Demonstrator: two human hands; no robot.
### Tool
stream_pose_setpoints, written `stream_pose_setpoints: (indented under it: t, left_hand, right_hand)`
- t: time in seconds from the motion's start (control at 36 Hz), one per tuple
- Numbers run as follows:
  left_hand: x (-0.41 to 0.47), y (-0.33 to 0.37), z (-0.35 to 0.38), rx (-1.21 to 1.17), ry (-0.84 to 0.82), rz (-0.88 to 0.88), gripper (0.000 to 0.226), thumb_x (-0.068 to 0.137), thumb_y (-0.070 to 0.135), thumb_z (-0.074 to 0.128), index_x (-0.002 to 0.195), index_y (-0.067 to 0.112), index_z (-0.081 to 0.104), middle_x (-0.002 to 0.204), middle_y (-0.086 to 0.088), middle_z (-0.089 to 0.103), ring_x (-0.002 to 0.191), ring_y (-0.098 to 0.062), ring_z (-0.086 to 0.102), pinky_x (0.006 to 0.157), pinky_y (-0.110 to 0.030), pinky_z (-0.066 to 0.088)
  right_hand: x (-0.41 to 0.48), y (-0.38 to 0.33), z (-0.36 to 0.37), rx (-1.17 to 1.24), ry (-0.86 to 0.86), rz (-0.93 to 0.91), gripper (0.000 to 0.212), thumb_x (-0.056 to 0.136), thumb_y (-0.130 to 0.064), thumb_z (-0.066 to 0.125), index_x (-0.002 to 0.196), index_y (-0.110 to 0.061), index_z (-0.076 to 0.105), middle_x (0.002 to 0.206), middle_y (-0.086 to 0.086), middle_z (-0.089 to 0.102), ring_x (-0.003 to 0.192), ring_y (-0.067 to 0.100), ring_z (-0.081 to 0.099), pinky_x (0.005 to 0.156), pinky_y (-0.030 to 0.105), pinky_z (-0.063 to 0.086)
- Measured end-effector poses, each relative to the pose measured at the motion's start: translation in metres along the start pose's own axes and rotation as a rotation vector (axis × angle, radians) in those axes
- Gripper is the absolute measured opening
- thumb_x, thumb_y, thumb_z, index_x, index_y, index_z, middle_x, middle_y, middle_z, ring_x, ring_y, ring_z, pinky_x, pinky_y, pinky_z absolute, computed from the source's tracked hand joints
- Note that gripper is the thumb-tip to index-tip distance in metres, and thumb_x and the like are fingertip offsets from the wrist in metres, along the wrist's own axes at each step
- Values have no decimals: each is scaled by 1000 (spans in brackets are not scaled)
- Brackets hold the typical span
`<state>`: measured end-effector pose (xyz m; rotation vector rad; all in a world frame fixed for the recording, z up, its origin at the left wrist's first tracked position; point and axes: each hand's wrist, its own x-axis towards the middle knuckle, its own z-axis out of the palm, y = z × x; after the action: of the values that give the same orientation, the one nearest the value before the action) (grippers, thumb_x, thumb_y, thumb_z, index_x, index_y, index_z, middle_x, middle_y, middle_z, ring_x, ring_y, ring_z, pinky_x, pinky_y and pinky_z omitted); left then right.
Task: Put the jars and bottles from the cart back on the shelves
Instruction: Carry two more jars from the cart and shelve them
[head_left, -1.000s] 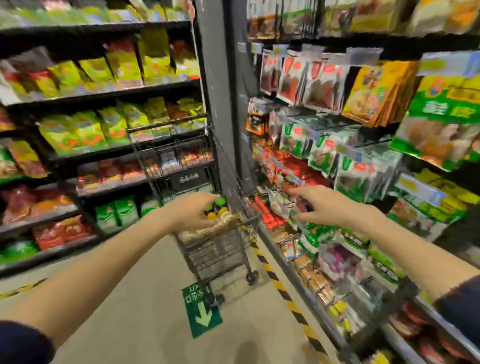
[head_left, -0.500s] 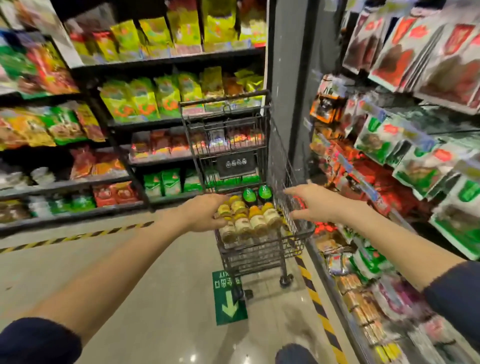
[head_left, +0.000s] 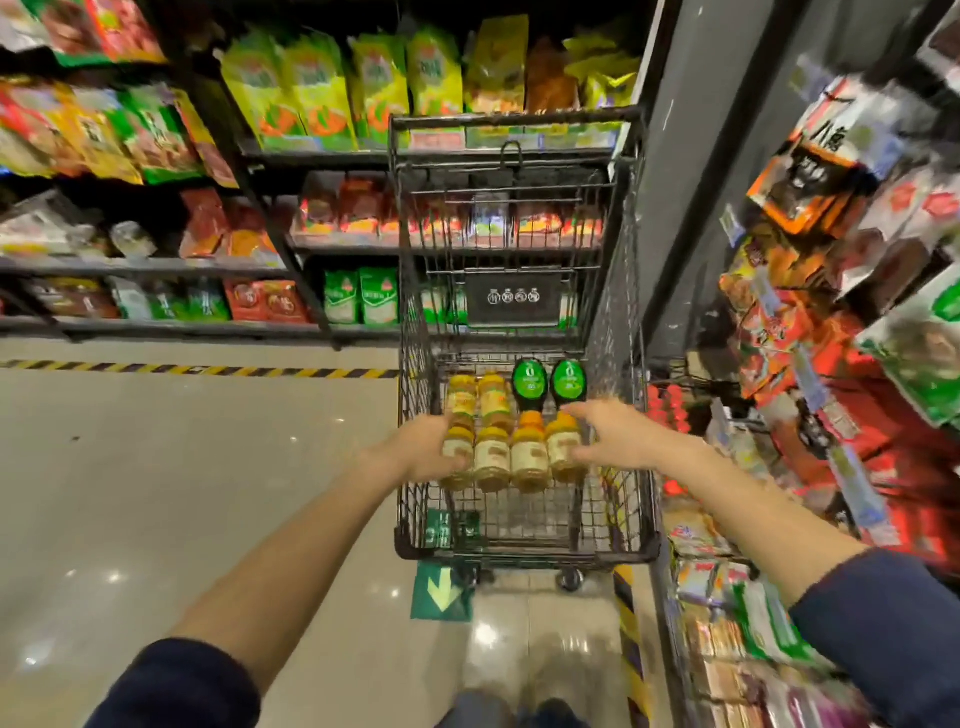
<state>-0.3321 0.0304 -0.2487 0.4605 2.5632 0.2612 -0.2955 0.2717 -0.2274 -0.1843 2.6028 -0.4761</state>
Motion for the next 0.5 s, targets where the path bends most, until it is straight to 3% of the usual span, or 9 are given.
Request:
stream_pose_setpoints:
  t: [0.11, 0.28, 0.39, 0.44, 0.5]
  left_hand:
    - [31, -3, 15, -68, -51, -59, 50, 87, 34, 61, 127, 5, 50, 126, -16, 58, 117, -29, 54, 93, -33, 45]
    - [85, -11, 43, -123, -140, -164, 52, 85, 45, 60, 125, 13, 53, 122, -12, 59, 113, -30, 56, 88, -33, 46]
    - [133, -36, 78, -142, -174, -242, 51, 77, 52, 64, 115, 19, 61, 111, -4, 65, 102, -23, 61, 84, -30, 50]
    - [166, -61, 110, -167, -184, -285, 58, 71, 64, 58, 111, 23, 62, 110, -2, 66, 99, -22, 62, 79, -29, 51]
    - [193, -80, 139, -191, -201, -341, 70, 64, 75, 48, 110, 25, 61, 107, 0, 66, 95, -21, 62, 74, -28, 48]
  right_hand:
    - [42, 14, 12, 37, -49, -44, 50, 86, -27, 63, 131, -9, 48, 128, 11, 57, 119, 29, 52, 93, 33, 43]
    - [109, 36, 43, 74, -144, -39, 57, 85, -32, 64, 135, -12, 44, 131, 10, 54, 120, 28, 51, 95, 38, 45]
    - [152, 52, 75, 156, -204, -18, 47, 85, -25, 65, 124, -5, 49, 98, -4, 53, 105, 19, 51, 86, 35, 42]
    - [172, 60, 91, 177, -224, 17, 45, 85, -25, 64, 124, -7, 49, 103, -6, 51, 112, 20, 49, 92, 38, 41]
    - [190, 64, 103, 161, -230, 7, 48, 82, -27, 68, 124, -11, 51, 118, 6, 56, 115, 28, 53, 90, 38, 43]
